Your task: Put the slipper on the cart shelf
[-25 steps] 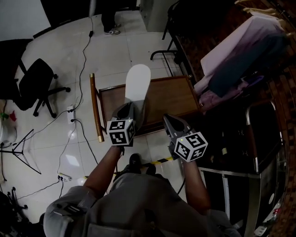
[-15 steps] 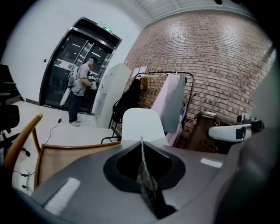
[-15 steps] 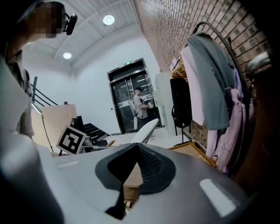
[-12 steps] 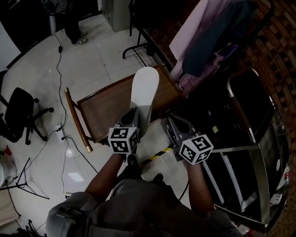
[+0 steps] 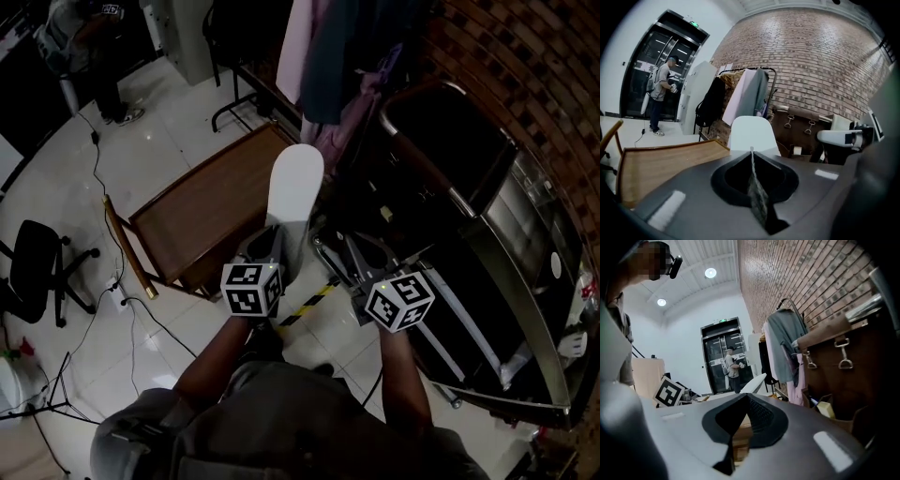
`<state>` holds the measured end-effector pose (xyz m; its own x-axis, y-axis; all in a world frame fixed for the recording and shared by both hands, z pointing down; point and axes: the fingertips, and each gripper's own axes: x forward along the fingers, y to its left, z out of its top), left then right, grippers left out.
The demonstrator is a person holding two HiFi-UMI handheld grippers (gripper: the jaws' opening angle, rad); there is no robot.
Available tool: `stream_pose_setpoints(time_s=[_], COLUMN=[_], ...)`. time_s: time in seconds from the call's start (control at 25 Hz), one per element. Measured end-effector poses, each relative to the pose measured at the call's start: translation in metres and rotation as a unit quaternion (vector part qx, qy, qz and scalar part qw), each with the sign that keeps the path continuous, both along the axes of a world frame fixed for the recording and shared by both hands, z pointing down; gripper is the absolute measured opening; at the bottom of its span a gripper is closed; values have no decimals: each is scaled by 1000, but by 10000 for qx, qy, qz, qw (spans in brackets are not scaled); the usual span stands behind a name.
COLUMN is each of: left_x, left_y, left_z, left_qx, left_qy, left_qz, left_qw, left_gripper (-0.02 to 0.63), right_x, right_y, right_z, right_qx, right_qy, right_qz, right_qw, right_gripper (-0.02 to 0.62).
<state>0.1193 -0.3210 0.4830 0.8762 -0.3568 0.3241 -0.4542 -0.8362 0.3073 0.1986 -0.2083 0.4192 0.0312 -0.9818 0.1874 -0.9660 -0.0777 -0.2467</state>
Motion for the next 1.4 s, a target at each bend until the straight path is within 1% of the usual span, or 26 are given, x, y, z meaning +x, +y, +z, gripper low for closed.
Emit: stream_pose_setpoints(time_s=[0.16,0.32,0.56,0.68,0.84,0.92,1.04,1.12,1.28,1.4], left_x=[8,21,37,50,81,99,127,145,183,211], left_y=[71,140,238,287,349,374,412,439,494,528], left_z=[2,1,9,17,23,23,22,23,29,34], left_qx=[18,79,101,53,87,122,170,185,176,167], left_qy=[-176,-249,-368,-428,-531,-585,-624,-645,-705,-733], left_qz=[331,696,1260,1589,2240,2488,2892,3212,3858,4207], left_qw=[9993,9972,9913,9864,9731,9667,9551,9446,9197,9041], left_gripper=[18,18,18,18,18,18,18,18,18,20], right_x=[11,21,33,44,59,66,76,82,88,95], right_y=[62,122,210,257,324,354,400,431,491,528], right_z=[-8,-10,-9,-8,-13,-17,-20,-20,-14,-10], right_qx=[130,231,283,284,334,356,392,400,300,150], right_qy=[-8,-83,-116,-85,-23,18,62,68,70,100], right_qz=[245,505,931,1227,1796,2026,2448,2786,3487,3889], right_qw=[9996,9984,9952,9920,9832,9786,9688,9595,9367,9211], right_gripper=[-2,-2,-2,-2,-2,-2,-2,-2,-2,-2])
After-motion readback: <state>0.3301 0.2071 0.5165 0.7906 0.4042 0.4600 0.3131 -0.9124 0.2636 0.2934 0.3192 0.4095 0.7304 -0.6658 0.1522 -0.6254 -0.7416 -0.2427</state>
